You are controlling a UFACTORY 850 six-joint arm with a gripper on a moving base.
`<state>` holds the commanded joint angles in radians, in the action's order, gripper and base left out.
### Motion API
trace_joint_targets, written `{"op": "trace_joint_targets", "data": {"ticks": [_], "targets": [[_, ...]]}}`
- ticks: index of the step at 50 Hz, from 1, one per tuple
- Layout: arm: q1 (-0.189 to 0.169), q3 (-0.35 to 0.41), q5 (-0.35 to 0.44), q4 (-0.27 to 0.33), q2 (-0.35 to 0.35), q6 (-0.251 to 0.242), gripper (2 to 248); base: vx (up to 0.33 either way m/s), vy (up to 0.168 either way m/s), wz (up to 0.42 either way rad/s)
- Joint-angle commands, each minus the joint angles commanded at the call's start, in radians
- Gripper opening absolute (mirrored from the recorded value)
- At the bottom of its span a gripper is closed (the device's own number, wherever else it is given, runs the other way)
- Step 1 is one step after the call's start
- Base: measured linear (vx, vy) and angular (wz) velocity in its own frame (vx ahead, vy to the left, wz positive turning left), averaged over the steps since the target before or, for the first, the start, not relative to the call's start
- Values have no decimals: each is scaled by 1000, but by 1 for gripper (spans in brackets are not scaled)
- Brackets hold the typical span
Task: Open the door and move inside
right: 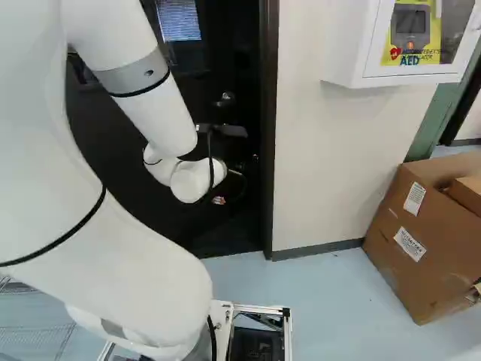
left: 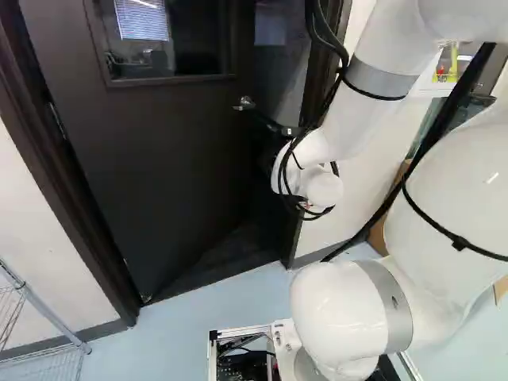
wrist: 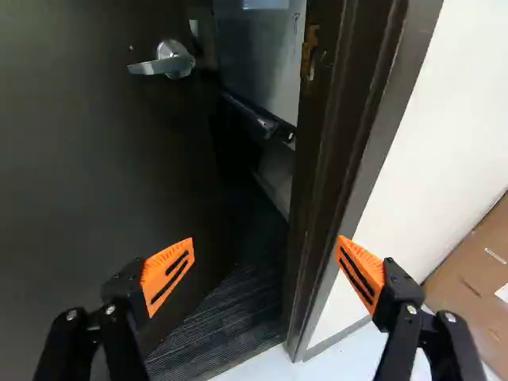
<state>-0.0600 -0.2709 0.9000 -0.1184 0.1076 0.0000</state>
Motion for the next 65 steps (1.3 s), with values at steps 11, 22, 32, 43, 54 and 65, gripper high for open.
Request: {"op": "trace_joint_targets", "data": {"ticks": [11,22,32,43,54,65], "targets": [[0,0,0,0,0,0,247,41,2,-4],[0,0,0,0,0,0,247,27,0,-1],[0,0,0,0,0,0,247,62,17,-8],[0,0,0,0,0,0,247,82,45,-16],[0,0,0,0,0,0,247,101,72,-19],[0,0,0,0,0,0,247,106,77,-19]]}}
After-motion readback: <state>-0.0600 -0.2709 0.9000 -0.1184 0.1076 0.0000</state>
